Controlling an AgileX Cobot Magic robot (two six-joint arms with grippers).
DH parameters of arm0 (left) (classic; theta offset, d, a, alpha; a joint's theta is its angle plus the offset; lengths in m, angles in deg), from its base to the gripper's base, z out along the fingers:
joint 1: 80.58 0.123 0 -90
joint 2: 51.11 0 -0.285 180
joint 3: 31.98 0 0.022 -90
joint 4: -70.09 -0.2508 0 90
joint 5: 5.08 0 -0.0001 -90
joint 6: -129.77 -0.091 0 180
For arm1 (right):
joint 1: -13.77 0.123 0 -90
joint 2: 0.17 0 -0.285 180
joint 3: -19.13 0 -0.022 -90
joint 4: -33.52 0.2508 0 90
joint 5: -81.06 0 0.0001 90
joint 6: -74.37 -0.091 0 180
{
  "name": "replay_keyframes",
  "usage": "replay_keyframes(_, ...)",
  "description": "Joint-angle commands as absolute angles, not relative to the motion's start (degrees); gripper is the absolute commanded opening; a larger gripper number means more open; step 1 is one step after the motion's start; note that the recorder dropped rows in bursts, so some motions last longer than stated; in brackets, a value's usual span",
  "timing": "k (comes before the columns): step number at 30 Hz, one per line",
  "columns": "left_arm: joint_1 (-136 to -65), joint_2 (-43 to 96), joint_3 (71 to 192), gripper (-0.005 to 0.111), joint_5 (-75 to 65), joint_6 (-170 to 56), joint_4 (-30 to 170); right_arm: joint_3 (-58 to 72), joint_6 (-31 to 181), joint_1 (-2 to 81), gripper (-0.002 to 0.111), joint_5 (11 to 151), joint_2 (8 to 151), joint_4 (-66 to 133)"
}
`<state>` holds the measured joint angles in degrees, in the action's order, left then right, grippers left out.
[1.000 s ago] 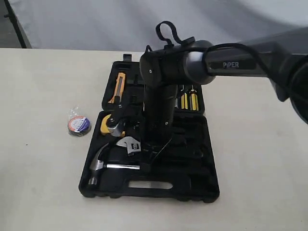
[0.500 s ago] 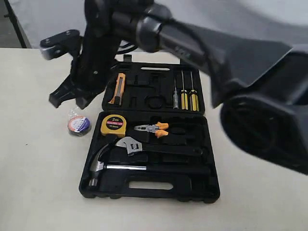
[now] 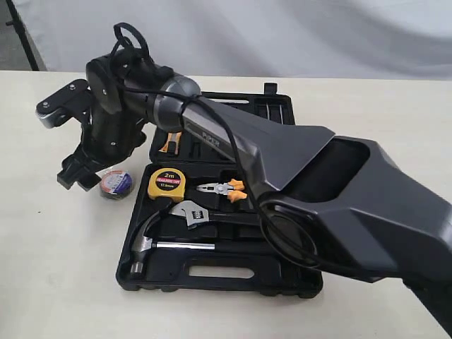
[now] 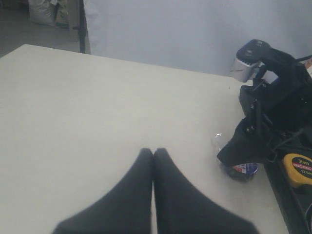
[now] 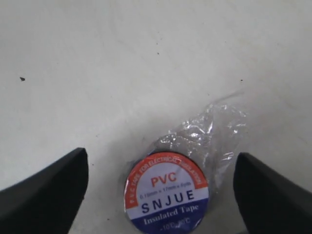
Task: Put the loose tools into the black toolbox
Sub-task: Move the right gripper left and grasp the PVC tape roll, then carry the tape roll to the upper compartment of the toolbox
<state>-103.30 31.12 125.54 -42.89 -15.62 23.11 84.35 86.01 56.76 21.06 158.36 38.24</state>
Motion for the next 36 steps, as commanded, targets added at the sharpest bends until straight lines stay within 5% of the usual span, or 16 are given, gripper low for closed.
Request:
replay_keyframes(1, -103.1, 30.7, 125.0, 0.001, -41.9, -15.0, 23.9, 84.7, 85.5, 56.7, 0.076, 20.7, 159.6, 37.6)
replay_keyframes(11, -103.1, 30.7, 125.0, 0.001, -41.9, -15.0, 23.9, 84.7, 85.5, 56.7, 0.073, 19.4, 160.6, 37.9)
replay_keyframes(13, -103.1, 30.7, 125.0, 0.001, -41.9, -15.0, 23.9, 84.7, 85.6, 56.7, 0.059, 19.2, 160.6, 37.9)
replay_keyframes(17, -103.1, 30.7, 125.0, 0.001, -41.9, -15.0, 23.9, 84.7, 86.1, 56.6, 0.006, 18.6, 159.8, 37.9)
replay_keyframes(18, -103.1, 30.7, 125.0, 0.001, -41.9, -15.0, 23.9, 84.7, 85.9, 56.5, 0.0, 18.6, 159.0, 37.9)
replay_keyframes(36, -103.1, 30.7, 125.0, 0.001, -41.9, -15.0, 23.9, 75.6, 78.5, 39.4, 0.0, 11.1, 145.8, 37.8)
